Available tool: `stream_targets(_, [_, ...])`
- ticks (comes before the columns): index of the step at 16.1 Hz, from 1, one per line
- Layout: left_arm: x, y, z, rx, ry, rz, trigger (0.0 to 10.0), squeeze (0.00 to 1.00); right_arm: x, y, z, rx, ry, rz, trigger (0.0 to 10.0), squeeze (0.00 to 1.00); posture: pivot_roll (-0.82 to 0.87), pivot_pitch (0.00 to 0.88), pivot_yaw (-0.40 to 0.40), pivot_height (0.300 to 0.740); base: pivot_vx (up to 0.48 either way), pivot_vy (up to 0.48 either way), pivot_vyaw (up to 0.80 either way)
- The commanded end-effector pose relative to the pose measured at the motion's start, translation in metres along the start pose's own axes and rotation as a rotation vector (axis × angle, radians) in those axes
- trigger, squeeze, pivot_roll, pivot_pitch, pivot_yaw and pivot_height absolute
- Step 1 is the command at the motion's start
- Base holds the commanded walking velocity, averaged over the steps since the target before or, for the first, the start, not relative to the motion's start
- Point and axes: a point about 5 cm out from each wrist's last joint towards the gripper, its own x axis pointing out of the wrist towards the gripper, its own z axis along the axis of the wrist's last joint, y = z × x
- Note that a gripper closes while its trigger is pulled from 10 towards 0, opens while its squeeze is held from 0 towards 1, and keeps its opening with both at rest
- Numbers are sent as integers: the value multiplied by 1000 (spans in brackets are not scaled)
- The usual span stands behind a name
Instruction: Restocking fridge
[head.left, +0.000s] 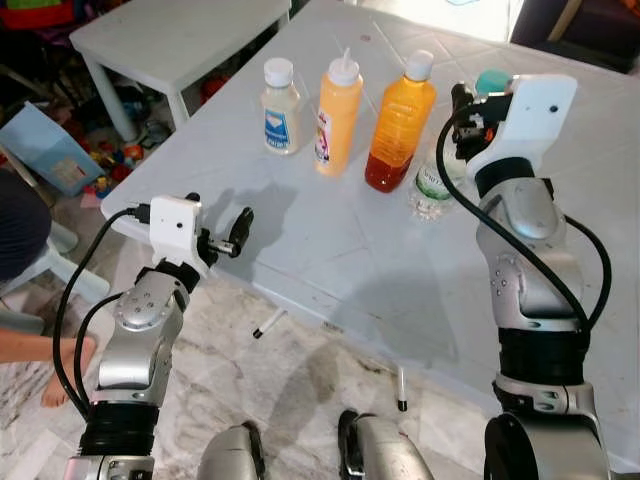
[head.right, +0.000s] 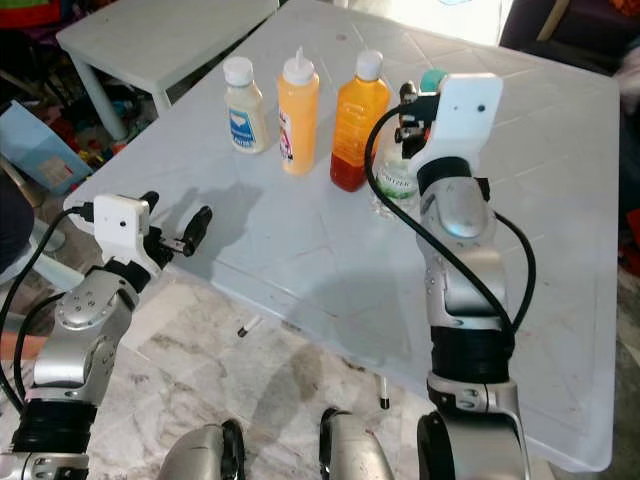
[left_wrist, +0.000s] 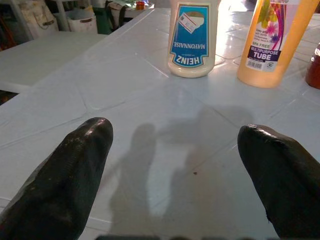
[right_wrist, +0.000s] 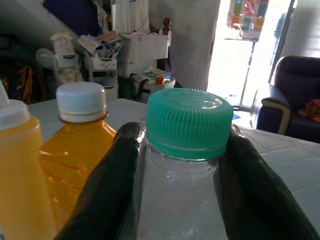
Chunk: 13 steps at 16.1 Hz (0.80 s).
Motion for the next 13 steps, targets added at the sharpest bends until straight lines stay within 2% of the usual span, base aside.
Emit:
stream_targets(1, [1, 0, -3, 12, 23, -5, 10000, 0, -3, 0, -1, 5, 19, 18, 2941, 0, -76, 151, -1, 740, 0, 0, 0])
stream_targets(2, [1, 0, -3, 14, 24, -8, 10000, 0, -3, 0, 0, 7, 20, 23, 0, 0, -76, 149, 0, 740, 0, 0, 0])
stream_targets(3, [1, 0, -4, 16, 26, -10, 10000, 0, -3, 1, 1, -1, 18, 36, 3961, 0, -75, 149, 1, 740, 0, 0, 0])
stream_targets(4, [1, 0, -4, 17, 27, -11, 10000, 0, -4, 1, 2, -5, 19, 42, 5843, 0, -74, 148, -1, 740, 0, 0, 0])
stream_targets(5, [1, 0, -4, 19, 28, -11, 10000, 0, -4, 1, 2, -2, 24, 45, 4863, 0, -74, 148, -1, 740, 0, 0, 0])
stream_targets(6, [-1, 2, -5, 28, 38, -9, 10000, 0, -17, 9, -7, -14, 99, 99, 8078, 0, -68, 143, -4, 740, 0, 0, 0])
stream_targets(7, [-1, 2, -5, 29, 39, -8, 10000, 0, -20, 9, -8, -15, 108, 102, 10000, 0, -68, 143, -4, 740, 0, 0, 0])
stream_targets(10, [-2, 0, -7, 23, 48, -12, 10000, 0, -35, 18, -12, -6, 153, 142, 10000, 0, -73, 139, -2, 740, 0, 0, 0])
stream_targets(13, [1, -8, -5, -20, 41, -24, 10000, 0, -46, 27, -12, 35, 167, 161, 10000, 0, -80, 126, 1, 740, 0, 0, 0])
